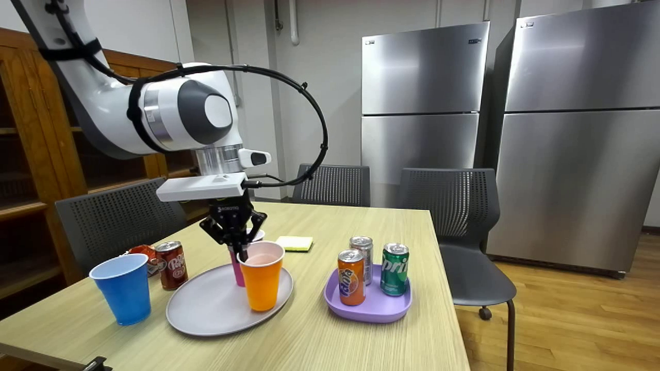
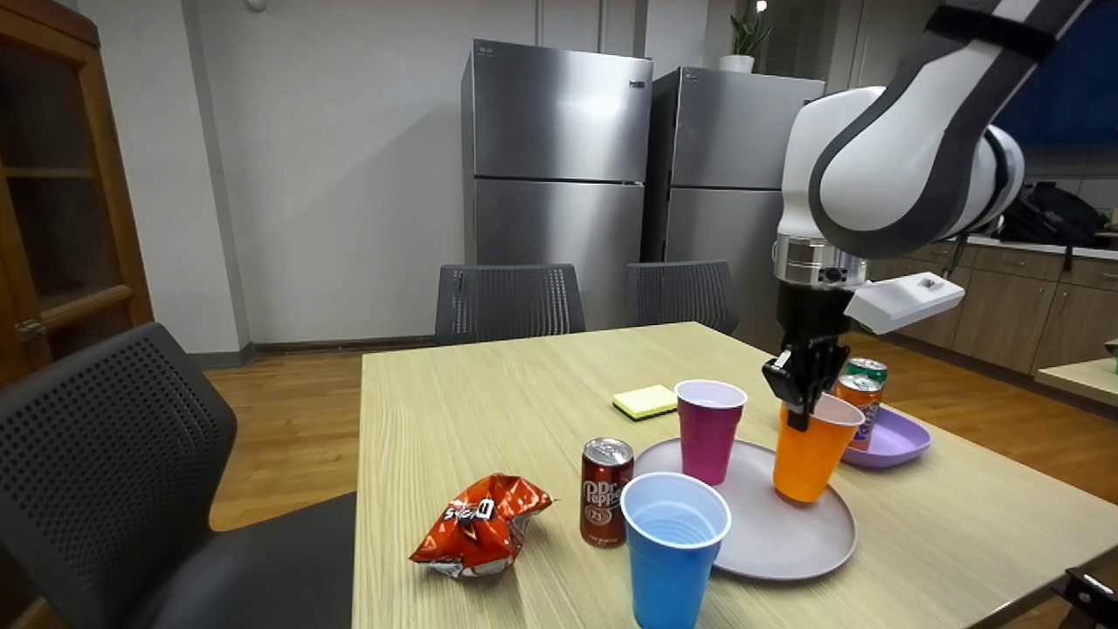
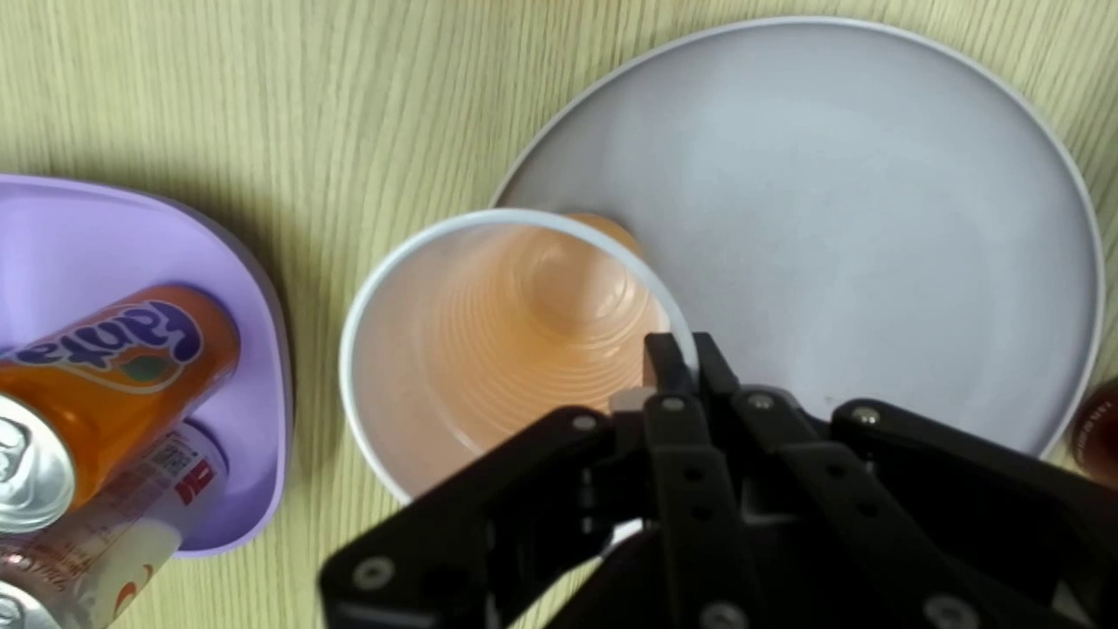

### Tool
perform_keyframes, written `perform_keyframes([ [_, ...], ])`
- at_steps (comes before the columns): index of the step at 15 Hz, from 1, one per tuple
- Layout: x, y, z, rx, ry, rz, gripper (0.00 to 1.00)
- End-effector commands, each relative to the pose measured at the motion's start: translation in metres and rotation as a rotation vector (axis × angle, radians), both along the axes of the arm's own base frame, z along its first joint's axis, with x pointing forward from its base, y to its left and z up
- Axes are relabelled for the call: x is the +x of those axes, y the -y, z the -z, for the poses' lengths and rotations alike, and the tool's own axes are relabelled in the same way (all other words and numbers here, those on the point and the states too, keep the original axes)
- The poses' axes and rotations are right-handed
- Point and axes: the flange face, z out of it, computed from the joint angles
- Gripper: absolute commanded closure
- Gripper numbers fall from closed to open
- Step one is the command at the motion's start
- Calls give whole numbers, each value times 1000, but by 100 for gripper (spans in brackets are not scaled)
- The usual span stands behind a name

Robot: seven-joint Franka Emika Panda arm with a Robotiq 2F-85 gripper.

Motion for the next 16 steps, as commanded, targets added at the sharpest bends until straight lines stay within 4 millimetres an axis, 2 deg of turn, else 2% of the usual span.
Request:
perform_keyframes([
  [1,3,-5,0,-10,9,-27,99],
  [4,3,-6,0,-11,7,-30,99],
  [5,3,-6,0,-11,6,-31,70],
  [6,3,-6,0,-10,6,-31,69],
  [15,0,-6,-7,11,16,-28,3],
  [16,0,-7,-9,16,20,-27,0],
])
